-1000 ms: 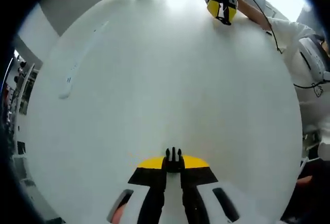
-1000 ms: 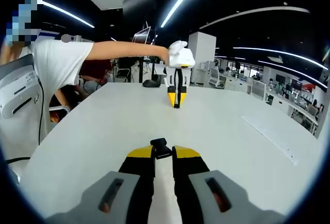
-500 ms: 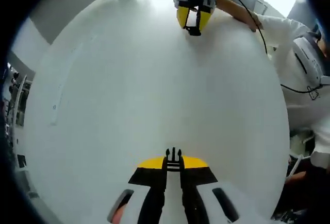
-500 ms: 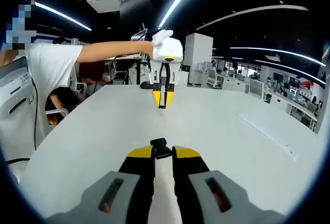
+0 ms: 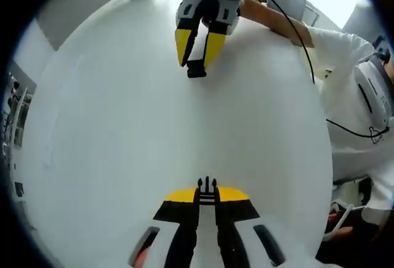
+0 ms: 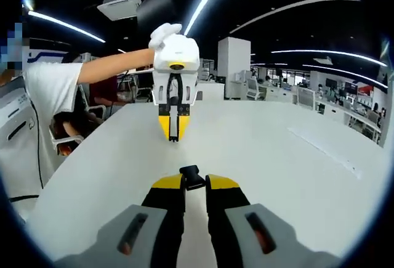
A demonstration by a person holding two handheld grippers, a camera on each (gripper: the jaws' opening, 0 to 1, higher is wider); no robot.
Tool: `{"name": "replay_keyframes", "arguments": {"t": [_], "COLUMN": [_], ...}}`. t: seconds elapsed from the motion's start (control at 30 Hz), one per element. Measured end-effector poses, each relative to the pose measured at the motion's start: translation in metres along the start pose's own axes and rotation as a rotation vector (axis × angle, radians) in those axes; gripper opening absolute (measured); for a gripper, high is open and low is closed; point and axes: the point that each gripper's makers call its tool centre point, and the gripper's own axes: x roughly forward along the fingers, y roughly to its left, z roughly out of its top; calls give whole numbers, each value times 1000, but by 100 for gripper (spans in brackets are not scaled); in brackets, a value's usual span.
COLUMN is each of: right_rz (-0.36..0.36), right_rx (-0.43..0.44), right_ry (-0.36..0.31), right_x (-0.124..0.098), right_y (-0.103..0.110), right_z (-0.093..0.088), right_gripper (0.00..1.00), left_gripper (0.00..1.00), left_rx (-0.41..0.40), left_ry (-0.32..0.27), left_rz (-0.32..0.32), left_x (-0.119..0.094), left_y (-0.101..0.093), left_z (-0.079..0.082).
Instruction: Snap the two parts of the plastic buckle together until the buckle closes and remains connected.
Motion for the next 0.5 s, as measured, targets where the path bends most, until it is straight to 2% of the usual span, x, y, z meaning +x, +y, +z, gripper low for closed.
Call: {"name": "replay_keyframes", "arguments": {"t": [0.07,0.23,0.37,0.5], "right_rz": [18,50,55,54], "right_rx": [-21,-42,-48,-51], "right_ry": [25,109,124,115], "right_x": [3,11,14,12], "right_y": [5,14,16,16], "right_z": [-3,-20,-23,-20], "right_gripper": [13,13,13,13], "left_gripper": [9,9,9,9], "left_rx": [-18,4,28,27], "left_ry": [-2,12,2,2], "left_rz": [0,7,9,16], "left_x": [3,14,16,19], "left_y": [-2,-7,-8,-14], "left_z": [6,16,29,32]}}
